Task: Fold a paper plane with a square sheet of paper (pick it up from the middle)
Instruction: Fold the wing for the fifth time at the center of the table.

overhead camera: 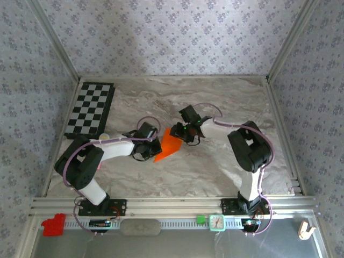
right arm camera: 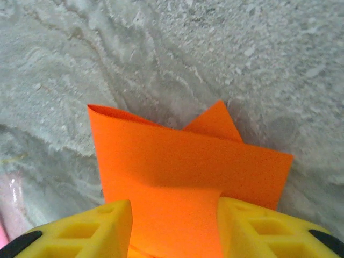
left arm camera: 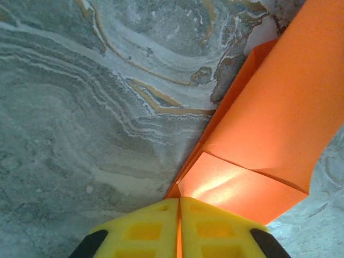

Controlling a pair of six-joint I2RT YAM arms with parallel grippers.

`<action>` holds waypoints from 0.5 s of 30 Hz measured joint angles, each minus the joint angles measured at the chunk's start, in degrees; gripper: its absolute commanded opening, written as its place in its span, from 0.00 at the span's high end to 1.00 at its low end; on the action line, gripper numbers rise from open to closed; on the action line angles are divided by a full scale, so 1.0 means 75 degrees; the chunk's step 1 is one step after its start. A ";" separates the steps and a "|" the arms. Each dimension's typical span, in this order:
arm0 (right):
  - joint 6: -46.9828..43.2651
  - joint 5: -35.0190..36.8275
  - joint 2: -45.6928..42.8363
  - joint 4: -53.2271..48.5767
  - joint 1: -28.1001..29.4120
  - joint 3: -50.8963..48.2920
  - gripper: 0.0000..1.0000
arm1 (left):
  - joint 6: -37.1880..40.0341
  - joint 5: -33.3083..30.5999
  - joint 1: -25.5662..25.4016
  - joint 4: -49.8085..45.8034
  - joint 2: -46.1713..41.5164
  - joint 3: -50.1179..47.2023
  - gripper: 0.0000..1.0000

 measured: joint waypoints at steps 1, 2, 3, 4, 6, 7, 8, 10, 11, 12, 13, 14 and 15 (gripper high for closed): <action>0.0029 -0.0032 -0.0198 0.0058 -0.0032 -0.0166 0.47 | -0.0029 0.0000 0.0000 0.0003 0.0000 0.0000 0.90; 0.0067 -0.0076 -0.0434 0.0134 -0.0082 -0.0358 0.47 | -0.0061 0.0003 0.0003 0.0006 0.0000 0.0000 0.90; 0.0125 -0.0117 -0.0670 0.0239 -0.0134 -0.0574 0.46 | -0.0093 0.0006 0.0003 0.0006 0.0003 0.0000 0.91; 0.0184 -0.0160 -0.0854 0.0332 -0.0184 -0.0755 0.46 | -0.0119 0.0009 0.0020 0.0012 0.0015 0.0000 0.91; 0.0361 -0.0291 -0.1169 0.0574 -0.0265 -0.1154 0.46 | -0.0201 0.0079 0.0070 0.0041 0.0035 0.0000 0.91; 0.0463 -0.0347 -0.1259 0.0670 -0.0291 -0.1320 0.46 | -0.0245 0.0131 0.0099 0.0047 0.0041 0.0000 0.91; 0.0586 -0.0423 -0.1332 0.0781 -0.0300 -0.1501 0.46 | -0.0291 0.0184 0.0122 0.0055 0.0047 0.0000 0.91; 0.0813 -0.0586 -0.1358 0.0965 -0.0283 -0.1784 0.46 | -0.0382 0.0283 0.0163 0.0076 0.0073 0.0000 0.91; 0.0927 -0.0676 -0.1358 0.1037 -0.0259 -0.1897 0.46 | -0.0431 0.0350 0.0184 0.0102 0.0087 0.0000 0.91; 0.1026 -0.0749 -0.1358 0.1087 -0.0239 -0.1990 0.46 | -0.0458 0.0396 0.0204 0.0128 0.0099 0.0000 0.91; 0.1134 -0.0822 -0.1358 0.1148 -0.0204 -0.2072 0.47 | -0.0510 0.0443 0.0216 0.0146 0.0114 0.0000 0.90; 0.1236 -0.0892 -0.1355 0.1201 -0.0169 -0.2122 0.47 | -0.0533 0.0487 0.0233 0.0169 0.0128 0.0000 0.91; 0.1309 -0.0935 -0.1352 0.1244 -0.0131 -0.2148 0.48 | -0.0568 0.0527 0.0251 0.0192 0.0140 0.0000 0.91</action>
